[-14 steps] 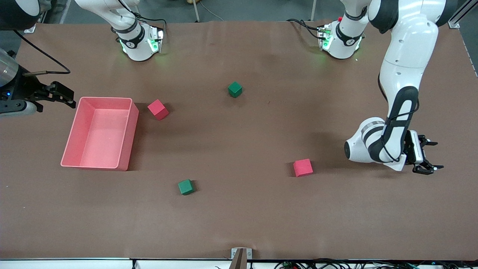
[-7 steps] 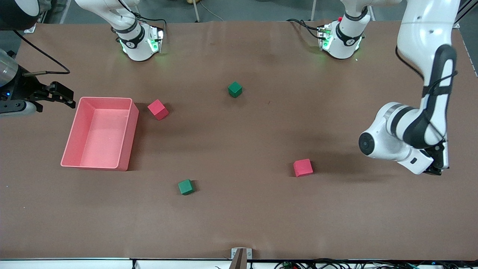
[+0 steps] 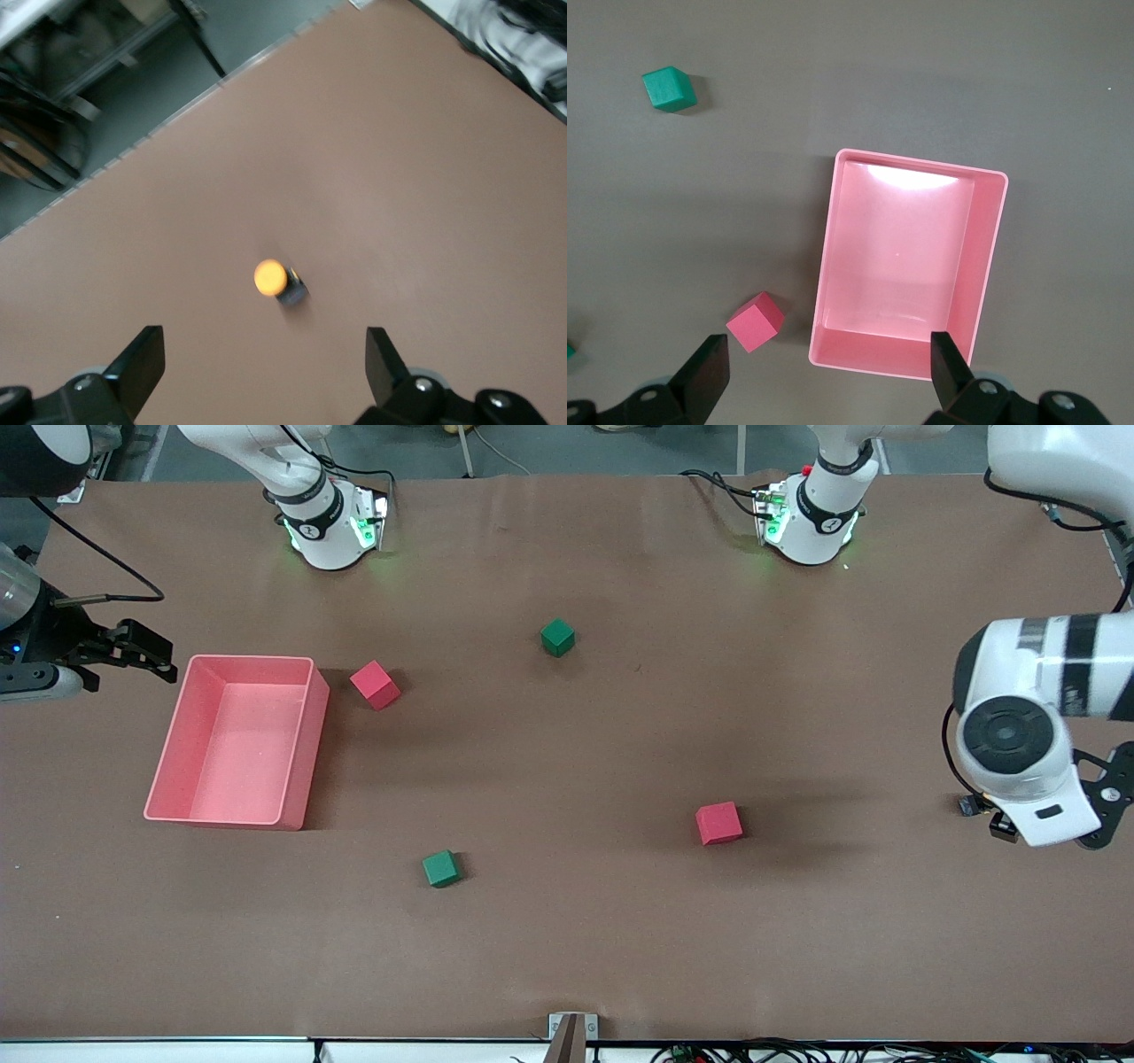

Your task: Place and upright button with both arms

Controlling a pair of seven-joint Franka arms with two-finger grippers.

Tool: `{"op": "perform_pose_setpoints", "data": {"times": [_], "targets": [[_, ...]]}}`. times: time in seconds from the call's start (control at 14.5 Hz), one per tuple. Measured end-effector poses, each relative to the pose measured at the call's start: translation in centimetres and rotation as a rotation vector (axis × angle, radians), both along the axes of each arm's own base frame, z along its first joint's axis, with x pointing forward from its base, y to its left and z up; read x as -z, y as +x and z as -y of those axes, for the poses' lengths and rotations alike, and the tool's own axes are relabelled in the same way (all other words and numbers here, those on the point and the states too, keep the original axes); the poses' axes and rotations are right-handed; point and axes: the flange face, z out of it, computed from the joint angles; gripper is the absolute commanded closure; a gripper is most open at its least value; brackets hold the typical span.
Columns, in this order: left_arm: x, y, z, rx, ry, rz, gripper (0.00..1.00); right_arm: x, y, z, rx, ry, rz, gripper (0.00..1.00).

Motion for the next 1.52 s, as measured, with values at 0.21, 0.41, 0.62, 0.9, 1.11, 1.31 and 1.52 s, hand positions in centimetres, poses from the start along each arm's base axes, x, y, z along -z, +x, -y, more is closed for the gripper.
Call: {"op": "perform_pose_setpoints", "data": {"times": [0.21,0.41,0.62,0.9,1.11,1.31,1.52], "targets": [[-2.2,-0.5,0.8,0.083,-0.171,-0.056,0.00,0.0,0.0,0.0,0.000,0.000,-0.001,0.00],[-4.0,-1.8,1.4,0.200,-0.317,-0.149,0.00,0.1,0.0,0.0,0.000,0.000,-0.002,0.00],[-6.8,-3.2,1.0,0.287,-0.430,-0.184,0.00,0.1,0.0,0.0,0.000,0.000,-0.002,0.00],[-10.7,-5.4,0.7,0.404,-0.570,-0.208,0.00,0.1,0.0,0.0,0.000,0.000,-0.002,0.00],[-13.2,-7.0,0.0,0.446,-0.610,-0.216,0.00,0.0,0.1,0.0,0.000,0.000,0.010,0.00],[-14.6,-8.2,1.4,0.592,-0.617,-0.276,0.00,-0.3,0.3,0.0,0.000,0.000,0.023,0.00],[-15.7,-9.2,1.7,0.752,-0.628,-0.330,0.00,-0.4,0.3,0.0,0.001,0.000,0.025,0.00]]}}
